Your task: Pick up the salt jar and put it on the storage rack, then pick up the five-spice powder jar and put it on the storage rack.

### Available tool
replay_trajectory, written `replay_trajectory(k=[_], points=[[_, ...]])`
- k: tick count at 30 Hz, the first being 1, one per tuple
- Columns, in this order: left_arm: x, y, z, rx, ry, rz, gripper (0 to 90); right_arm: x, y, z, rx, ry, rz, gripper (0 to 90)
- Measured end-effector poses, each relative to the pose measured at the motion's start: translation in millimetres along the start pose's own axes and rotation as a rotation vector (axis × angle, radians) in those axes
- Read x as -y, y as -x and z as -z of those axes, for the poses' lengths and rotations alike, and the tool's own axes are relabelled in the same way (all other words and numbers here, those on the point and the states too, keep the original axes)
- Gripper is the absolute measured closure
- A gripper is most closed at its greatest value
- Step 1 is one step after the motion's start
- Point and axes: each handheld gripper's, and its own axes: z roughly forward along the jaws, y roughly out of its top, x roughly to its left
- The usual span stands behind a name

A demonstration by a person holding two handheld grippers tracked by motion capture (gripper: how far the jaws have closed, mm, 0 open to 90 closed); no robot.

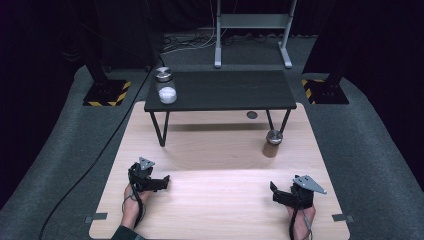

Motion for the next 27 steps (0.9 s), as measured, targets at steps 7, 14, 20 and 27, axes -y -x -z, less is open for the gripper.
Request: replay_trajectory(k=[7,14,20,27], points=[[-0.3,-0.1,0.1,-0.002,-0.002,0.001,0.0,-0.7,-1.3,-0.4,0.005,-0.004,0.005,0.0],[-1.2,0.7,-0.9,-0.007,-0.001,0.006,0.1,-2.6,-4.3,-1.5,0.015,-0.015,0.019,0.0],[-1.6,0.5,-0.9,-0.006,-0.003,0.002,0.2,-7.8,-6.9,-4.4,0.03,-0.043,0.02,0.0],[-1.6,0.5,-0.9,-0.006,-0.003,0.004,0.3,-14.1,-14.2,-7.1,0.091,-0.062,-0.003,0.0]])
